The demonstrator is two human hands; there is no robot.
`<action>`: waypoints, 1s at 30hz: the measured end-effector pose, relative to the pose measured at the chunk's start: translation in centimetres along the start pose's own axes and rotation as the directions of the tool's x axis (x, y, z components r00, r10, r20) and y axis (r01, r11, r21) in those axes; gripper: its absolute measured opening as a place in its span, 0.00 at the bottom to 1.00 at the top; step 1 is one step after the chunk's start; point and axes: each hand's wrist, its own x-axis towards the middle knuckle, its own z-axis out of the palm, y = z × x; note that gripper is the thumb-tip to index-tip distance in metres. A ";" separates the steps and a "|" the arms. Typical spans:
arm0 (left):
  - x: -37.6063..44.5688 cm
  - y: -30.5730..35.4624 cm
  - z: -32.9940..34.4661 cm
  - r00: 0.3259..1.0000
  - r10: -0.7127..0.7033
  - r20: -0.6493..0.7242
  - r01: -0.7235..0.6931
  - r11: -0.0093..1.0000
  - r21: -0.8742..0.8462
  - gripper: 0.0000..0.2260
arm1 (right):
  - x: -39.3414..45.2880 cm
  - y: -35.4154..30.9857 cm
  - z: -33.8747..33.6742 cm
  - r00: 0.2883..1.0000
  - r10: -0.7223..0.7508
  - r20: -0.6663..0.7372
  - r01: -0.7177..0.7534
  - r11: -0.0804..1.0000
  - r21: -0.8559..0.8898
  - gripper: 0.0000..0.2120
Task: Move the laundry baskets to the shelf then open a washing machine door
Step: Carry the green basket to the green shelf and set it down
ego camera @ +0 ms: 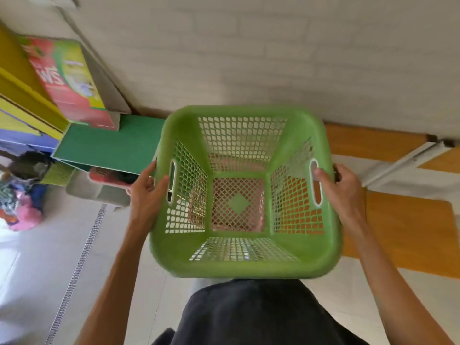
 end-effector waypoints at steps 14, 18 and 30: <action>15.0 -1.3 -1.6 0.961 0.088 0.261 -0.125 0.984 0.128 0.29 | -1.1 -2.5 9.7 0.954 0.180 -0.241 -0.170 0.983 0.065 0.15; 16.4 -3.3 -1.0 0.966 0.089 0.244 -0.131 0.978 0.160 0.28 | -0.4 -2.3 11.1 0.954 0.182 -0.238 -0.177 0.983 0.042 0.17; 19.0 -14.7 8.5 0.978 0.047 0.205 -0.132 0.897 0.422 0.29 | 7.9 10.0 18.1 0.978 0.149 -0.145 -0.194 0.907 -0.374 0.15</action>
